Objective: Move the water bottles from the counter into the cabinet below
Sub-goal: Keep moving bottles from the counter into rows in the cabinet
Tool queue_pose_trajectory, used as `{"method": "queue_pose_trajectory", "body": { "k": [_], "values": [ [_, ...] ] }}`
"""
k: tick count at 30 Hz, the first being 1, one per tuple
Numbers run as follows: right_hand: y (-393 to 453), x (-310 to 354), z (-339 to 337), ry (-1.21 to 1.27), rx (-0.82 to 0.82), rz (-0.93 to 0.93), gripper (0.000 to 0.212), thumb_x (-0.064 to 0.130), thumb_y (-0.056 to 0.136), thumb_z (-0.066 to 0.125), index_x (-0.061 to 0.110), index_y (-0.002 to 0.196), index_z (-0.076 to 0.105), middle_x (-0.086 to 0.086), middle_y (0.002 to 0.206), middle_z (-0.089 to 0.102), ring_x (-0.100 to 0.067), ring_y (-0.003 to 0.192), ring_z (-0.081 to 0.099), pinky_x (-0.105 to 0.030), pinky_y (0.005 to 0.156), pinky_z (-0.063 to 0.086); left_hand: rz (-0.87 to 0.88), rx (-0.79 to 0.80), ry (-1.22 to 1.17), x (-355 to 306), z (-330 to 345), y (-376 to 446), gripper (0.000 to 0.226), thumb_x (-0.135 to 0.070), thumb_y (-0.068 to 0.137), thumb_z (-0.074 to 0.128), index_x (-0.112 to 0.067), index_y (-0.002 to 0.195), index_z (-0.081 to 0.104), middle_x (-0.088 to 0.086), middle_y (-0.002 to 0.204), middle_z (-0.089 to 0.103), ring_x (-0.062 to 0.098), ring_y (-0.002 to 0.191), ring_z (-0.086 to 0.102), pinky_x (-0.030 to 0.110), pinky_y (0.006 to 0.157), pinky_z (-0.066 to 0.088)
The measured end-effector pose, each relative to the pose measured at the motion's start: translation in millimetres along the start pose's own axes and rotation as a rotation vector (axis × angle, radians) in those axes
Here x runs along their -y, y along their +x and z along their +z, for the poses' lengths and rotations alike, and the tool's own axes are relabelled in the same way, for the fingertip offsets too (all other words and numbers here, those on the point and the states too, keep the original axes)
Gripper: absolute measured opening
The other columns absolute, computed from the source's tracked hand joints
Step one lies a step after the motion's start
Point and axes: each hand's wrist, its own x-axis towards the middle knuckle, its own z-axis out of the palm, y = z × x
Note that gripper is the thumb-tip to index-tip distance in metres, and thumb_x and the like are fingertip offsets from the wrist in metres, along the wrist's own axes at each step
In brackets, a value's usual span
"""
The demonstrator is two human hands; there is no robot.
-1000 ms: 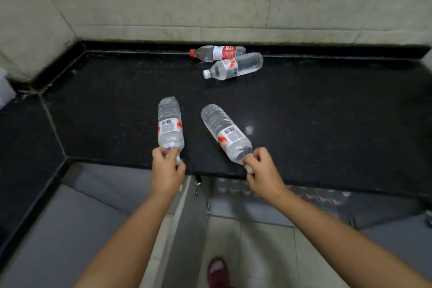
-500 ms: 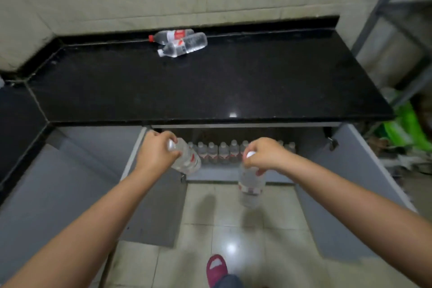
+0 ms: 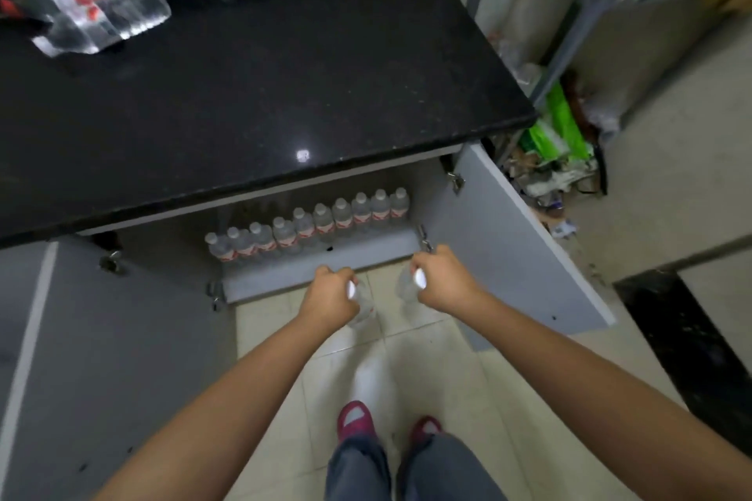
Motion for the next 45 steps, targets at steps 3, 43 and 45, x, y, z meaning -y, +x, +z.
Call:
{"method": "queue_pose_trajectory", "body": {
  "k": [3, 43, 45],
  "values": [
    [31.3, -18.6, -11.0, 0.016, -0.035, 0.022, 0.040, 0.004, 0.086, 0.057, 0.010, 0.125, 0.054, -0.018, 0.131, 0.042, -0.035, 0.115, 0.052, -0.029, 0.097, 0.043, 0.000, -0.003, -0.005, -11.7, 1.8, 25.4, 0.038, -0.006, 0.085, 0.057, -0.009, 0.123, 0.054, 0.017, 0.126, 0.043, 0.034, 0.111, 0.054, 0.033, 0.096, 0.046],
    [431.3, -152.7, 202.4, -0.179, -0.265, -0.288, 0.041, 0.017, 0.096, 0.049, 0.005, 0.134, 0.042, -0.019, 0.136, 0.046, -0.033, 0.123, 0.047, -0.033, 0.101, 0.040, 0.183, -0.445, 0.073, 134.1, 187.5, 408.1, 0.044, -0.009, 0.094, 0.051, -0.010, 0.137, 0.045, 0.013, 0.143, 0.046, 0.029, 0.130, 0.045, 0.031, 0.105, 0.037],
    [429.9, -151.0, 203.9, -0.245, -0.291, -0.300, 0.044, 0.020, 0.097, 0.045, 0.004, 0.137, 0.036, -0.019, 0.141, 0.041, -0.034, 0.125, 0.046, -0.037, 0.101, 0.041, 0.128, -0.468, -0.029, 129.9, 189.8, 406.3, 0.054, -0.010, 0.093, 0.055, -0.008, 0.142, 0.033, 0.013, 0.146, 0.043, 0.030, 0.133, 0.043, 0.035, 0.107, 0.037]
  ]
}}
